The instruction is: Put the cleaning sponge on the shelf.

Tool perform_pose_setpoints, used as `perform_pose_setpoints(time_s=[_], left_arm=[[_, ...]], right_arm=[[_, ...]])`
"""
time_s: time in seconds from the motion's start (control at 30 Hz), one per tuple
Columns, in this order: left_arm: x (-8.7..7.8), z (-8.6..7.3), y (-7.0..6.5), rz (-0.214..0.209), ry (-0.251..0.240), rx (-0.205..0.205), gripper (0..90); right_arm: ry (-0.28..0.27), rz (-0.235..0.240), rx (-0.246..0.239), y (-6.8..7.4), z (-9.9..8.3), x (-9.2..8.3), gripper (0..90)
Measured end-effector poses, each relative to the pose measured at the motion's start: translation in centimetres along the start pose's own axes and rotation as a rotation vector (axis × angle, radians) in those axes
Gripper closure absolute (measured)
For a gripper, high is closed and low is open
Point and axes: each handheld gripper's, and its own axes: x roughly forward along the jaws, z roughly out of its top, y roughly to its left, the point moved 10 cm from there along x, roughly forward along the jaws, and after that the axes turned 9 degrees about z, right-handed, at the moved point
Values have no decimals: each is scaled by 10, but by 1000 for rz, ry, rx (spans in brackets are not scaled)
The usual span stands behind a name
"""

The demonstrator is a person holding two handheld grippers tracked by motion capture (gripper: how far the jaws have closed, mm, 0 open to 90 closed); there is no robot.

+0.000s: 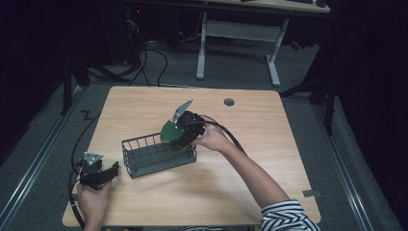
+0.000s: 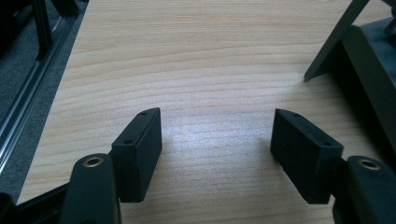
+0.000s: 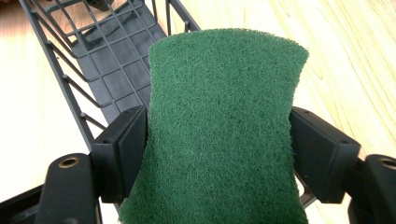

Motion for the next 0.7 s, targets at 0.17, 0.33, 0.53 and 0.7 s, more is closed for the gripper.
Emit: perform_pose_setpoints(time_s=[0.17,0.33,0.53,0.7], left_arm=[[0,0,0,-1,-2,0,349],[0,0,0,-2,-3,1,351],[0,0,0,-3,-3,2,355],[0,0,-1,-3,-4,3,356]], right_arm=[[-13,25,11,1,1,-1,239],[-42,24,16,2,5,-4,284],[-47,35,20,2,6,-1,285],[-57,43,17,2,7,-2,269]])
